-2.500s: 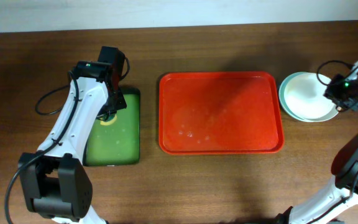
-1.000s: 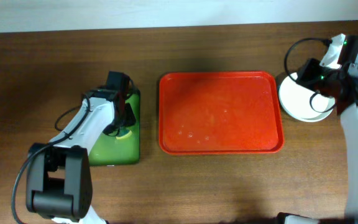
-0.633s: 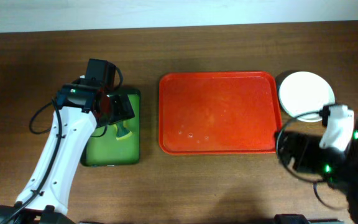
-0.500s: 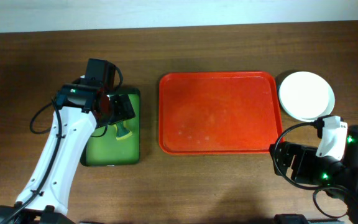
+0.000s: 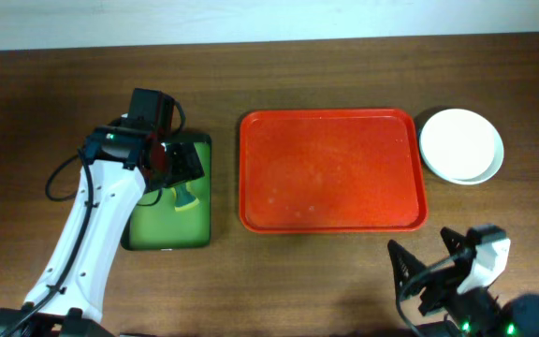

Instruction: Clean dirty plates on tray and stack at the side

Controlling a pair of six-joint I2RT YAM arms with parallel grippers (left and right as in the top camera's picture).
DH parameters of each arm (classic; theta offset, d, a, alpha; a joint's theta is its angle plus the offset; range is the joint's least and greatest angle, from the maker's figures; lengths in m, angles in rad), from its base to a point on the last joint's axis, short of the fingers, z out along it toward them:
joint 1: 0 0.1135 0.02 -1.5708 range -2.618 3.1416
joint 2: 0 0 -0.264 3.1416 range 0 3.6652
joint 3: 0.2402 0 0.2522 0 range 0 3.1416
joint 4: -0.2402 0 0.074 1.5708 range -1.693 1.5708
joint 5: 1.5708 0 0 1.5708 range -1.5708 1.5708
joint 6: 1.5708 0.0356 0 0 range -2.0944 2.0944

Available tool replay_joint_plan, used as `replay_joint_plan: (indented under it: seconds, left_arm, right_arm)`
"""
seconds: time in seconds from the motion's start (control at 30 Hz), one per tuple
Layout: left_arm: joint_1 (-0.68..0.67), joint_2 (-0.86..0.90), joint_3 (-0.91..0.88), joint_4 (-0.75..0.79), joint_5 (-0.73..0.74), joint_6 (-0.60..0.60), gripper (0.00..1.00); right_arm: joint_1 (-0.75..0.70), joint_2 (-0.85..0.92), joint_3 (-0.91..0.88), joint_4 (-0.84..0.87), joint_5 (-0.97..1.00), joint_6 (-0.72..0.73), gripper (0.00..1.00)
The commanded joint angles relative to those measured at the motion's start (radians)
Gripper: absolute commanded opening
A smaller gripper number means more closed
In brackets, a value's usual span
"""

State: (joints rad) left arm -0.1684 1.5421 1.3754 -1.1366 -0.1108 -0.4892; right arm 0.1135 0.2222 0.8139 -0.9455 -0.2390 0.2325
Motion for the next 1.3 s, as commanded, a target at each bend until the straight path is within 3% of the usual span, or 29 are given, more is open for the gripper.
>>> replay_joint_plan:
  seconds: [0.0,0.2,0.4,0.53,0.67,1.27]
  left_arm:
    - [0.006,-0.005,0.003,-0.002,0.002,0.012,0.99]
    - [0.006,-0.005,0.003,-0.002,0.002,0.012,0.99]
    - [0.006,-0.005,0.003,-0.002,0.002,0.012,0.99]
    - [0.006,-0.005,0.003,-0.002,0.002,0.012,0.99]
    - [0.006,-0.005,0.003,-0.002,0.002,0.012,0.99]
    - [0.006,-0.039,-0.001,-0.051,0.011,0.016,0.99]
  right_arm:
    - [0.01,-0.2,-0.21,0.163,0.014,0.0,0.98]
    - [0.01,-0.218,-0.588,0.765,0.039,0.001,0.99]
    - [0.008,-0.218,-0.717,0.836,0.263,0.001,0.99]
    - [-0.022,-0.219,-0.808,0.988,0.274,0.004,0.99]
    - [-0.025,-0.219,-0.808,0.867,0.293,-0.066,0.98]
    - [-0.023,-0.218,-0.808,0.867,0.293,-0.094,0.98]
